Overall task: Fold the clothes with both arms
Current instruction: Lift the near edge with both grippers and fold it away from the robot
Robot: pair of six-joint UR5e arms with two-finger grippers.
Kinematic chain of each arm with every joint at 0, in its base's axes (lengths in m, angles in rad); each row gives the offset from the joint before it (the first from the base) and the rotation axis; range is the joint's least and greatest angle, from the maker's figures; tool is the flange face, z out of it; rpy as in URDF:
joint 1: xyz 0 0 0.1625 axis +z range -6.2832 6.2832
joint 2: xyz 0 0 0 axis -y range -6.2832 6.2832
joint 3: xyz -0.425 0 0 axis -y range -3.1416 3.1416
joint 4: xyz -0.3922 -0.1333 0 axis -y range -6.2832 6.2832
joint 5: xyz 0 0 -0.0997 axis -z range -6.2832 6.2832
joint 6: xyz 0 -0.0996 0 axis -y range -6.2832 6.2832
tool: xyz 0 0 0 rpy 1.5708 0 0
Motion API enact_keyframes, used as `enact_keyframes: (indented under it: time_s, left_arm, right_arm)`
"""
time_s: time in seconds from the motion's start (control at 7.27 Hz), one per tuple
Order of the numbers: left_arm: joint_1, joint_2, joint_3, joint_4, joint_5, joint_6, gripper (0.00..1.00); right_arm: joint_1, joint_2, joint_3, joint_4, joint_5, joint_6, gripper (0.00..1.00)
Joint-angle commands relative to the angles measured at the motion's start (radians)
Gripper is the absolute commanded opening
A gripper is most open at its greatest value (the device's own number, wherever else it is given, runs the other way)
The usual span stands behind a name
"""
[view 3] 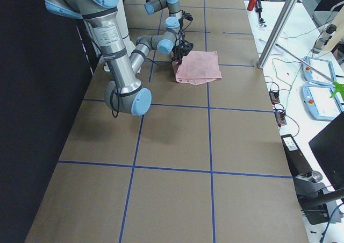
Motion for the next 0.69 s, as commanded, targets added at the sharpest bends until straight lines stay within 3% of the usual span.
enact_keyframes:
  time_s: [0.0, 0.28, 0.55]
  left_arm:
    - [-0.060, -0.046, 0.097, -0.095, -0.020, 0.010, 0.00]
    - [-0.081, -0.073, 0.100, -0.095, -0.020, 0.010, 0.00]
    - [-0.110, -0.144, 0.207, -0.115, -0.017, 0.009, 0.00]
  right_arm:
    - [0.075, 0.059, -0.123, 0.063, 0.036, 0.000, 0.00]
    - [0.134, 0.101, -0.249, 0.149, 0.069, 0.000, 0.00]
    - [0.187, 0.180, -0.384, 0.207, 0.096, -0.002, 0.00]
